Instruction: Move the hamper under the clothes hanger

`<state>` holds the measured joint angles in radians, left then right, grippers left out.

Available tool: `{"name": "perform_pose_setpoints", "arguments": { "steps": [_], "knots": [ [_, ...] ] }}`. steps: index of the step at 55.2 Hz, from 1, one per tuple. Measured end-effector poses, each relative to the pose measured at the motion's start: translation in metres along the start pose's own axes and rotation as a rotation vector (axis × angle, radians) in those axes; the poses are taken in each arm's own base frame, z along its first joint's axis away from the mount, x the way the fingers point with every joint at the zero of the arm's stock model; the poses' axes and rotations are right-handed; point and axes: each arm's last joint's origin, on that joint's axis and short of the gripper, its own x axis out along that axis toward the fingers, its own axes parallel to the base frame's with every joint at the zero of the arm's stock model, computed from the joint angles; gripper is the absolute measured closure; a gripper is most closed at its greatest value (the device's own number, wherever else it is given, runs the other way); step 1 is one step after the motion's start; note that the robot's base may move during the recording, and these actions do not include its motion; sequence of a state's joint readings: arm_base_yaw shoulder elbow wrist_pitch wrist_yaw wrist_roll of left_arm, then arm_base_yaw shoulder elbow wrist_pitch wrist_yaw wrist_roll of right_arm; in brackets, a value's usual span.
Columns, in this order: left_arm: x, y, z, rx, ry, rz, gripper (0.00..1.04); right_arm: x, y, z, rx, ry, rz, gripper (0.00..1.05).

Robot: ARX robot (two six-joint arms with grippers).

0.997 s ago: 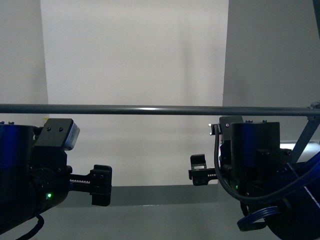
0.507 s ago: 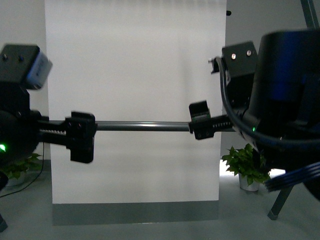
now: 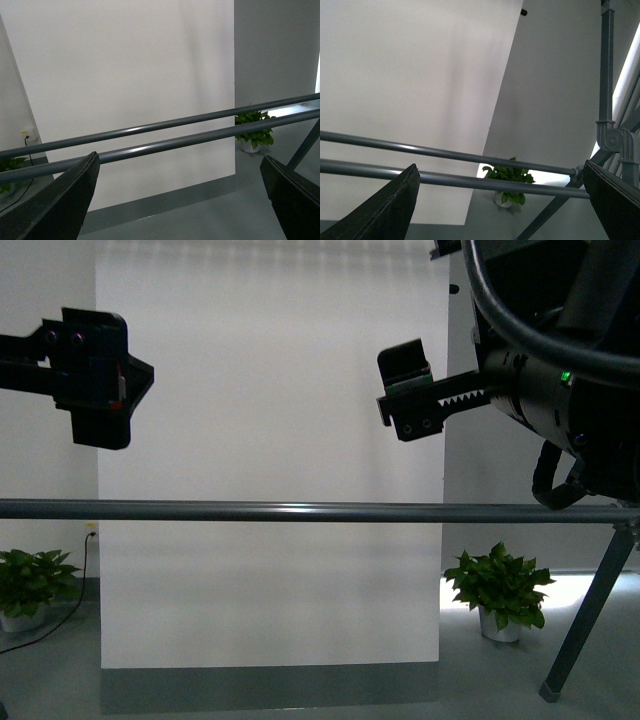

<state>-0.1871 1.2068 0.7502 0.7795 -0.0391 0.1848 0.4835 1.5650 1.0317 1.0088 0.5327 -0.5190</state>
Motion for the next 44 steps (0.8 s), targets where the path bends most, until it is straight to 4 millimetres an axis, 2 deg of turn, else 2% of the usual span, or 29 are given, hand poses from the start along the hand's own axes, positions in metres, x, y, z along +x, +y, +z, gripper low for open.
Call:
{"name": "perform_pose_setpoints", "arguments": {
  "steps": [5, 19, 22, 28, 33, 44],
  "knots": [
    [-0.006, -0.001, 0.000, -0.003, -0.011, -0.009, 0.07, -0.005, 0.002, 0.001, 0.012, -0.014, -0.004, 0.08],
    [-0.008, -0.003, -0.004, -0.009, 0.010, -0.011, 0.07, -0.008, 0.003, -0.002, 0.003, -0.004, 0.000, 0.08],
    [-0.011, -0.002, -0.005, -0.050, 0.134, 0.060, 0.16, -0.007, 0.003, -0.002, 0.010, 0.007, 0.018, 0.09],
    [-0.030, 0.001, -0.018, -0.092, 0.290, 0.094, 0.30, -0.013, -0.006, -0.008, 0.054, 0.172, 0.164, 0.22],
    [-0.050, 0.004, -0.033, -0.119, 0.325, 0.105, 0.44, -0.038, -0.028, -0.026, 0.128, 0.326, 0.202, 0.36],
    [-0.084, 0.007, -0.058, -0.137, 0.337, 0.106, 0.75, -0.081, -0.066, -0.062, 0.242, 0.381, 0.156, 0.66]
  ]
}}
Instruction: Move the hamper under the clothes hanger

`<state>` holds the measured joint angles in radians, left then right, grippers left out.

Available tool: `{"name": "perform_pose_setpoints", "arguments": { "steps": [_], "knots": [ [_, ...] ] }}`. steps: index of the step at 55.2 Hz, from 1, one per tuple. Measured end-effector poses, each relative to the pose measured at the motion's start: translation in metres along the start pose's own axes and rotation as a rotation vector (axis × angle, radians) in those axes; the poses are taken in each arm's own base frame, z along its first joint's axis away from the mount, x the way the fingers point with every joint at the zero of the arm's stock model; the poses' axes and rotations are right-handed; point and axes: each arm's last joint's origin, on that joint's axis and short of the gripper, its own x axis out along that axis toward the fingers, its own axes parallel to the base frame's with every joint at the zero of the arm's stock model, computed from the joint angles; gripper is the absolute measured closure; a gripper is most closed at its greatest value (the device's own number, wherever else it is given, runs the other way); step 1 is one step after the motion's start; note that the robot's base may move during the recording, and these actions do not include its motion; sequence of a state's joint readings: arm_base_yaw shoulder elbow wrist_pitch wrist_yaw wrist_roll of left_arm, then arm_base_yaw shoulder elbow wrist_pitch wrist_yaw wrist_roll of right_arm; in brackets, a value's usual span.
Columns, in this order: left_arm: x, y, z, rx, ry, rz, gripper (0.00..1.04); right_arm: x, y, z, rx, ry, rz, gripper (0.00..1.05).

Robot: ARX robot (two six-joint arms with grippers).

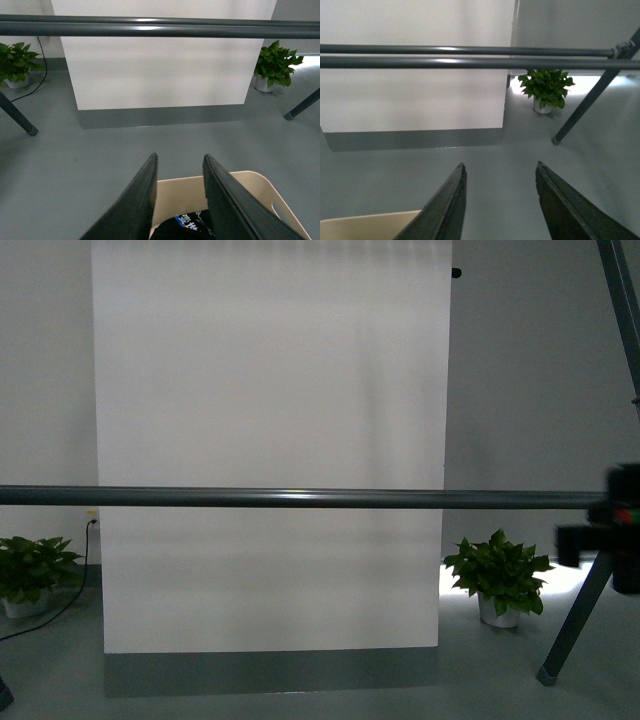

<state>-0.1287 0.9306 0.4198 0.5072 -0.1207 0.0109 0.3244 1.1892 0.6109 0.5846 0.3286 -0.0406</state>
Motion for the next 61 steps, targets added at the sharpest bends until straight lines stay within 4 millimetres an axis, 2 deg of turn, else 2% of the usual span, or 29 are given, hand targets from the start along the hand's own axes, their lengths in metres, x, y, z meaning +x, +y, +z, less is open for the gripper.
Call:
{"name": "perform_pose_setpoints", "arguments": {
  "steps": [7, 9, 12, 20, 32, 46, 61],
  "knots": [
    [-0.015, 0.006, -0.018, -0.007, 0.002, 0.004, 0.98, -0.023, -0.017, -0.024, 0.018, 0.007, 0.019, 0.89],
    [-0.019, 0.007, -0.022, -0.010, 0.003, 0.006, 1.03, -0.028, -0.021, -0.029, 0.019, 0.010, 0.018, 0.95],
    [-0.024, 0.009, -0.029, -0.010, 0.005, 0.005, 1.01, -0.036, -0.027, -0.037, 0.020, 0.013, 0.016, 1.04],
    [-0.041, 0.021, -0.045, -0.011, 0.001, 0.008, 1.01, -0.059, -0.043, -0.058, 0.024, 0.017, 0.010, 1.03],
    [-0.056, 0.021, -0.058, -0.012, 0.000, 0.006, 1.01, -0.081, -0.055, -0.074, 0.026, 0.014, 0.007, 1.03],
    [-0.069, 0.021, -0.068, -0.012, -0.003, 0.006, 1.01, -0.099, -0.069, -0.086, 0.028, 0.016, 0.005, 1.03],
    [-0.078, 0.021, -0.076, -0.011, -0.013, 0.004, 1.01, -0.113, -0.069, -0.092, 0.028, 0.012, 0.004, 1.03]
  ]
}}
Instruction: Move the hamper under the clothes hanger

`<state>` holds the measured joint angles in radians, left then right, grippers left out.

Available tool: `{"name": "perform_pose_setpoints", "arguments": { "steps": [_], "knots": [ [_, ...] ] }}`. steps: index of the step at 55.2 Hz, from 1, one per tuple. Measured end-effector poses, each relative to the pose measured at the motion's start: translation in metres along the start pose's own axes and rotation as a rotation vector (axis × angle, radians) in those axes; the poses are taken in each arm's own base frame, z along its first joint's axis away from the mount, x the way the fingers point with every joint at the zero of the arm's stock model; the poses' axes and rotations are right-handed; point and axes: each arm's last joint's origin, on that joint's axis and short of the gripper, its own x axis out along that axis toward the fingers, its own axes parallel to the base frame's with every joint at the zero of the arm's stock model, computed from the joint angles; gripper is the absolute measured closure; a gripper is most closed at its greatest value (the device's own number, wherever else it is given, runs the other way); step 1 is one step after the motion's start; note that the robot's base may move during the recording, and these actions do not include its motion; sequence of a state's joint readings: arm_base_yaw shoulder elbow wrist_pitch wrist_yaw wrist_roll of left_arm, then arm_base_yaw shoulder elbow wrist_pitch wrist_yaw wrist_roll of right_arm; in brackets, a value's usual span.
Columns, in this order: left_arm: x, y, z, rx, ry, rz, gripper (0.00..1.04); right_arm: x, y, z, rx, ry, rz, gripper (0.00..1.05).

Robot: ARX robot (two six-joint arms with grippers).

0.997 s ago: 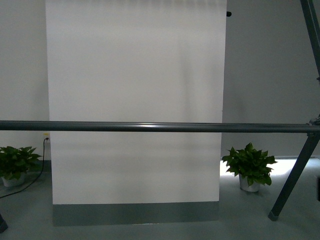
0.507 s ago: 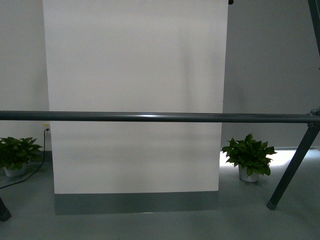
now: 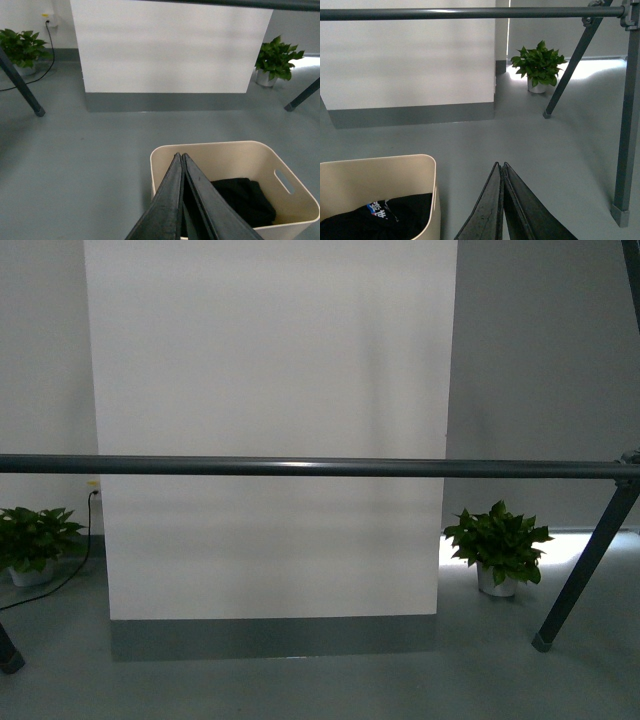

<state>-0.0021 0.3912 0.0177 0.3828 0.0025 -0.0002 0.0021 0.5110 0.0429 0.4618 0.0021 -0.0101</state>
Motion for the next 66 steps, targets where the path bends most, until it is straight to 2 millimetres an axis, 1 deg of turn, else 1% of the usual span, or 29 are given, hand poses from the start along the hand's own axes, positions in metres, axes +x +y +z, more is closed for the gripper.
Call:
{"name": "perform_pose_setpoints", "arguments": {
  "steps": [8, 21, 40, 44, 47, 56, 61, 66],
  "knots": [
    [-0.004, 0.000, 0.001, 0.000, -0.013, 0.002, 1.01, -0.005, 0.000, -0.008, 0.000, -0.008, 0.000, 1.03],
    [-0.010, 0.000, 0.001, 0.000, -0.012, 0.002, 1.01, -0.013, 0.000, -0.006, 0.000, -0.017, 0.000, 1.03],
    [-0.015, 0.000, 0.001, 0.000, -0.012, 0.002, 1.01, -0.019, 0.000, -0.007, 0.000, -0.016, 0.000, 1.03],
    [-0.022, 0.000, -0.004, 0.000, 0.021, 0.002, 1.01, -0.021, 0.000, -0.007, 0.000, -0.015, 0.001, 1.03],
    [-0.025, 0.000, -0.002, 0.000, -0.005, 0.002, 1.01, -0.022, 0.000, -0.007, 0.000, -0.015, 0.001, 1.03],
    [-0.026, 0.000, -0.002, 0.000, -0.005, 0.002, 1.01, -0.024, 0.000, -0.007, 0.000, -0.015, 0.001, 1.03],
    [-0.026, 0.000, -0.002, 0.000, -0.006, 0.002, 1.01, -0.031, 0.000, -0.012, 0.000, 0.021, 0.002, 1.03],
    [-0.026, 0.000, -0.002, 0.000, -0.006, 0.003, 1.01, -0.034, 0.000, -0.010, 0.000, -0.011, 0.002, 1.03]
  ]
}}
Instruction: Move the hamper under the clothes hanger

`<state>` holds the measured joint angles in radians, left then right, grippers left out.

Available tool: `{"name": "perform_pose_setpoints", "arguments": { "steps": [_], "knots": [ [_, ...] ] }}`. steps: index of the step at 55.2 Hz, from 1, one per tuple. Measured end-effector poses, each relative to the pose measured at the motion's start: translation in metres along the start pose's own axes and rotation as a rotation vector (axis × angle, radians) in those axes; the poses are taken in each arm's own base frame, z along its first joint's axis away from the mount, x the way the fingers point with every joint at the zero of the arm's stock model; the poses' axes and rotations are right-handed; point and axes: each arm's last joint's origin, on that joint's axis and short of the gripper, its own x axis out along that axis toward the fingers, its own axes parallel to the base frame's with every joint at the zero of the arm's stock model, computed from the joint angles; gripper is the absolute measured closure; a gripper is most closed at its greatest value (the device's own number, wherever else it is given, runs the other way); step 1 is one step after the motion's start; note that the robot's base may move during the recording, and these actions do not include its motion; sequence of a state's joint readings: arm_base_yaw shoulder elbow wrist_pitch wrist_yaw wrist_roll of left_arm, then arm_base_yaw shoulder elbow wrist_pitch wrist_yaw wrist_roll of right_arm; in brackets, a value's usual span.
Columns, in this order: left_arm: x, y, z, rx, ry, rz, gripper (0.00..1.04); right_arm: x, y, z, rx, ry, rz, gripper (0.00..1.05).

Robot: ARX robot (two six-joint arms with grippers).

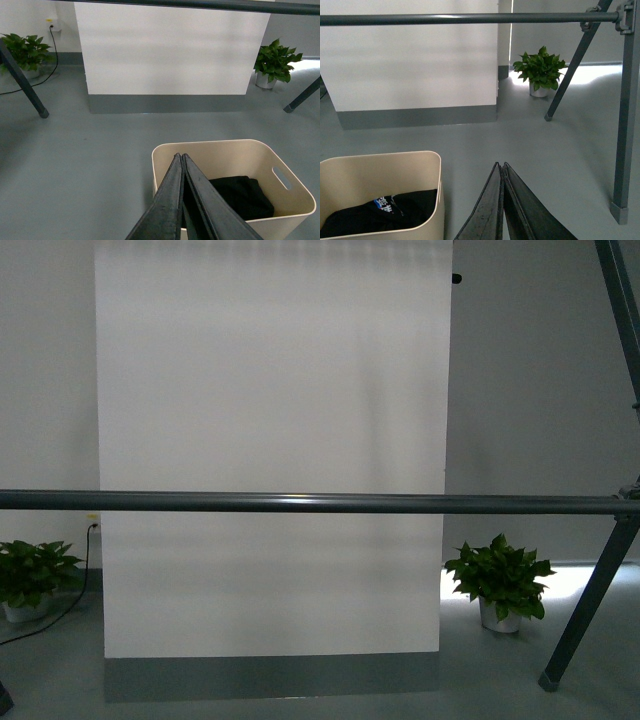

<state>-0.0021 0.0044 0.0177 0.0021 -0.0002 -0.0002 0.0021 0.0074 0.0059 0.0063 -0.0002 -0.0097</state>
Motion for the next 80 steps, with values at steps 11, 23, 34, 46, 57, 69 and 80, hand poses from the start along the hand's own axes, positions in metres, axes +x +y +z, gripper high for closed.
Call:
{"name": "perform_pose_setpoints", "arguments": {
  "steps": [11, 23, 34, 46, 57, 69, 80],
  "knots": [
    [0.0000, 0.0000, 0.0000, 0.000, 0.000, 0.000, 1.01, -0.0002, 0.0000, -0.0002, 0.000, 0.002, 0.000, 1.03],
    [0.0000, 0.0000, 0.0000, 0.000, 0.000, 0.000, 1.01, -0.0002, 0.0000, -0.0002, 0.000, 0.002, 0.000, 1.03],
    [0.0000, 0.0000, 0.0000, -0.001, 0.000, 0.000, 0.65, -0.0002, 0.0000, -0.0002, 0.000, 0.002, 0.000, 0.72],
    [0.0000, 0.0000, 0.0000, -0.001, 0.000, 0.000, 0.33, -0.0002, 0.0000, -0.0002, 0.000, 0.002, 0.000, 0.41],
    [0.0000, 0.0000, 0.0000, 0.000, 0.000, 0.000, 0.06, -0.0002, 0.0000, -0.0002, 0.000, 0.002, 0.000, 0.06],
    [0.0000, 0.0000, 0.0000, 0.000, 0.000, 0.000, 0.07, -0.0002, 0.0000, -0.0002, 0.000, 0.002, 0.000, 0.08],
    [0.0000, 0.0000, 0.0000, 0.000, 0.000, 0.000, 0.07, -0.0002, 0.0000, -0.0002, 0.000, 0.002, 0.000, 0.08]
  ]
}}
